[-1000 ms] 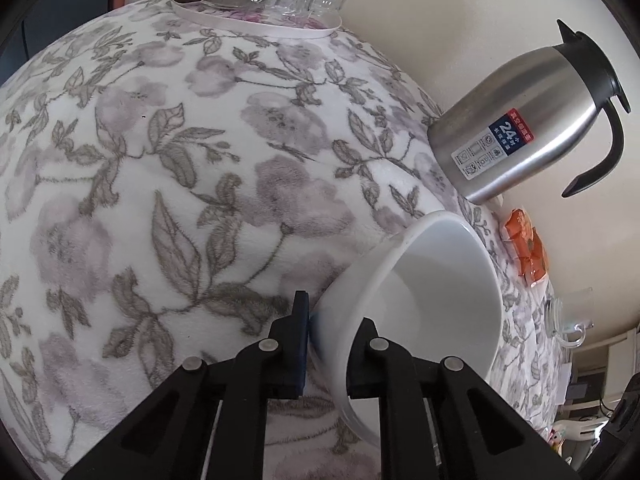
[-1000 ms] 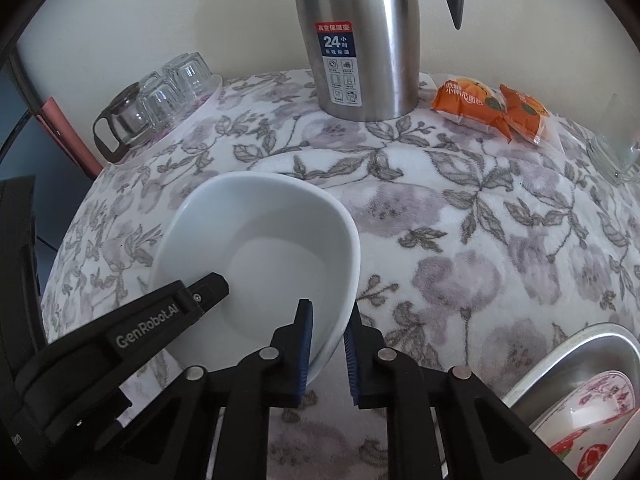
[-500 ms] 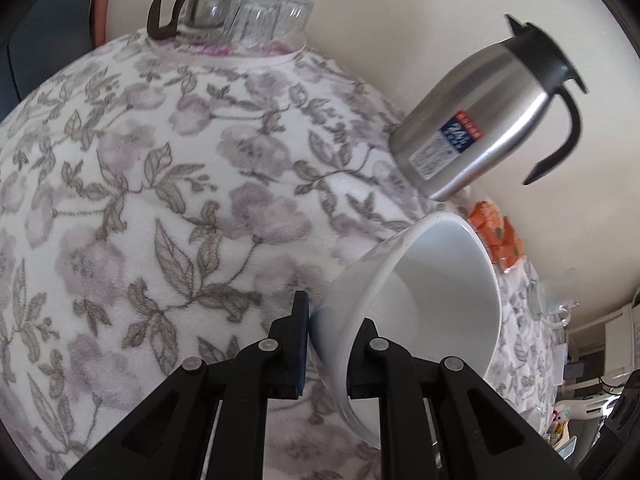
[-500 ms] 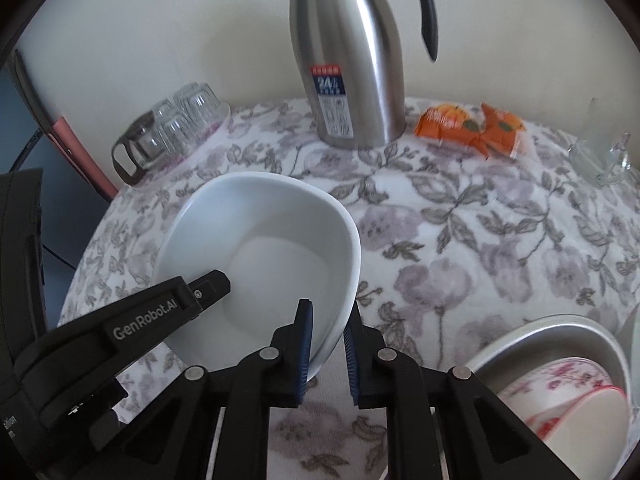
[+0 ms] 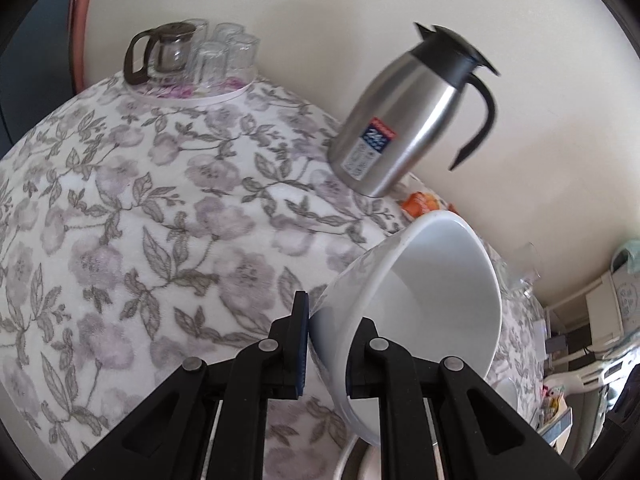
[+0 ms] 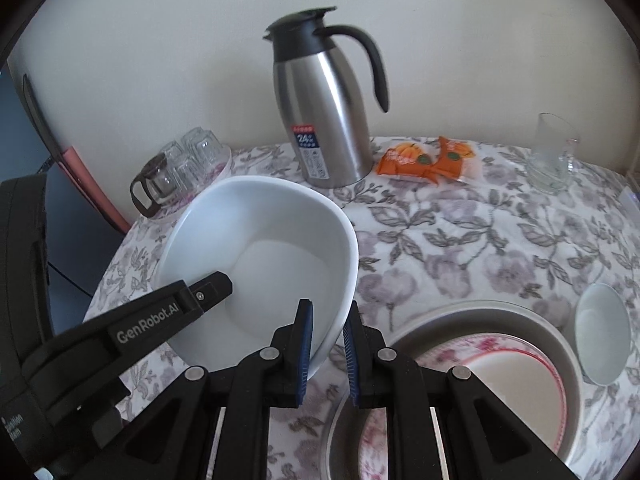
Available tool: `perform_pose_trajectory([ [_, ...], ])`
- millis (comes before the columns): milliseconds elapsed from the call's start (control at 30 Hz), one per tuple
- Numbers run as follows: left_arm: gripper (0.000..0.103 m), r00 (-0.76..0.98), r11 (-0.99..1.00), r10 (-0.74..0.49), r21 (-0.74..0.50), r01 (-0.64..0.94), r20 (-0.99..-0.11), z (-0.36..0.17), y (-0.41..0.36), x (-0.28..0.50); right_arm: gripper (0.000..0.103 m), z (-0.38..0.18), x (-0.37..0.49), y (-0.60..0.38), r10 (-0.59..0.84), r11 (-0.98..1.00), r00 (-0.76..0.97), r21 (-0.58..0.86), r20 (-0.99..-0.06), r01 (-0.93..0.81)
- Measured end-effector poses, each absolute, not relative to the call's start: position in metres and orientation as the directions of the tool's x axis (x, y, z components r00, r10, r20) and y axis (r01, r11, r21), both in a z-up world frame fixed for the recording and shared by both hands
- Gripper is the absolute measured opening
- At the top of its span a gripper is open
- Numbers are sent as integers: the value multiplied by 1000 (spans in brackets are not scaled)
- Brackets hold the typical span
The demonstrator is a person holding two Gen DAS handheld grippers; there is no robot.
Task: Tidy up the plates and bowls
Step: 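Lift the MAX bowl with both grippers and carry it over the basin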
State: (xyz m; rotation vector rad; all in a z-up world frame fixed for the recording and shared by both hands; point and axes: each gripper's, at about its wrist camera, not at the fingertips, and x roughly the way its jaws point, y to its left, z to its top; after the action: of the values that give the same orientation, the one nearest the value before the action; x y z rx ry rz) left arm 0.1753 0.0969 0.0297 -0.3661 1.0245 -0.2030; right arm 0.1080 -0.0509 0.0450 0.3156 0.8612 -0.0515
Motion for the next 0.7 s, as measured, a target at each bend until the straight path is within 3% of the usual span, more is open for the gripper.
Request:
perform_pose_trajectory([
  [700, 14, 514, 919, -390, -356, 169, -764, 69, 33, 114, 16, 69, 21, -111, 28, 913, 745, 321, -666, 253],
])
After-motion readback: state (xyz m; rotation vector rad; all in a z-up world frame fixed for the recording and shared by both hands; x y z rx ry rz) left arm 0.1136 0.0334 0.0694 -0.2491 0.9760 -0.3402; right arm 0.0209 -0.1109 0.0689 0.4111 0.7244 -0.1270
